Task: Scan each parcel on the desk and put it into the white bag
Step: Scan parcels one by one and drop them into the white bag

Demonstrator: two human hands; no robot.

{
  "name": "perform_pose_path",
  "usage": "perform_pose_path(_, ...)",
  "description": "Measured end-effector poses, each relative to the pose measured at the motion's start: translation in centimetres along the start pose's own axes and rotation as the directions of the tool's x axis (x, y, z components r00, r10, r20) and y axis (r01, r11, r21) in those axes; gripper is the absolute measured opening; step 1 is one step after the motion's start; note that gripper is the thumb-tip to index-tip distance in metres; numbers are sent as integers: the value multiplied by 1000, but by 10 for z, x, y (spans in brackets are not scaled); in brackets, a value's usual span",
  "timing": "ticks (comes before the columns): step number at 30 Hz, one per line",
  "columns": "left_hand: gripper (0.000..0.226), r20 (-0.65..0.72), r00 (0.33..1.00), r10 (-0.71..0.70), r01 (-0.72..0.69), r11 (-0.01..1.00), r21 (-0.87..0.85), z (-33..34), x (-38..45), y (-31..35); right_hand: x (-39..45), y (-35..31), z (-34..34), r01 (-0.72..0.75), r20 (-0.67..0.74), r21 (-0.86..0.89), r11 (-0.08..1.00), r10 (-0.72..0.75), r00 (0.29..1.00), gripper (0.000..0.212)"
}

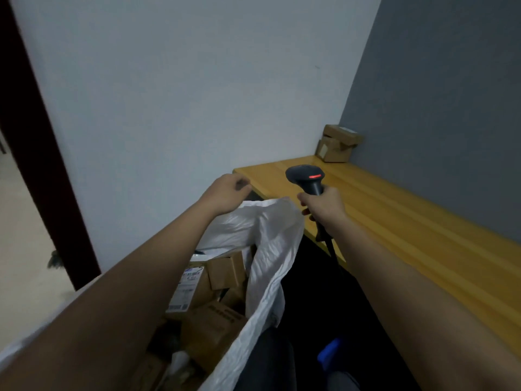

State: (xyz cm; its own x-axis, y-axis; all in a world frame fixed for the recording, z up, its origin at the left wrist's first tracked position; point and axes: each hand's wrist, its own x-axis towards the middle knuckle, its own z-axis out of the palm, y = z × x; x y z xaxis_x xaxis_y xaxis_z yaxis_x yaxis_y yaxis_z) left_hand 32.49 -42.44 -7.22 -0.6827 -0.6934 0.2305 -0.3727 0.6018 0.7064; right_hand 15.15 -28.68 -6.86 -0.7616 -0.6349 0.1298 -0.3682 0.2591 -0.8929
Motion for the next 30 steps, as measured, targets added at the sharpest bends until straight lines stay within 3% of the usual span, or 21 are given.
perform_pose_path(6, 24, -17, 1000, 7, -6, 1000, 15, 28, 72, 32, 53, -9, -28, -2, -64, -60, 998, -2, 998, 5)
perform_pose_path(16, 39, -16, 998, 59, -59, 998, -27, 100, 224, 89, 188, 5, -89, -49, -268, 58, 997, 62, 961, 11)
perform_pose_path(19, 41, 11, 998, 60, -60, 997, -49, 134, 276, 104, 237, 21, -107, -50, -319, 21, 999, 54, 946, 2)
perform_pose_path(24, 40, 28, 996, 80, -79, 996, -30, 196, 366, 117, 319, 66, -137, -50, -382, -46, 998, 28, 924, 10)
perform_pose_path(30, 64, 79, 989, 127, -132, 990, 57, 265, 453, 111, 401, 111, -152, -93, -381, 61, 994, 109, 918, 5)
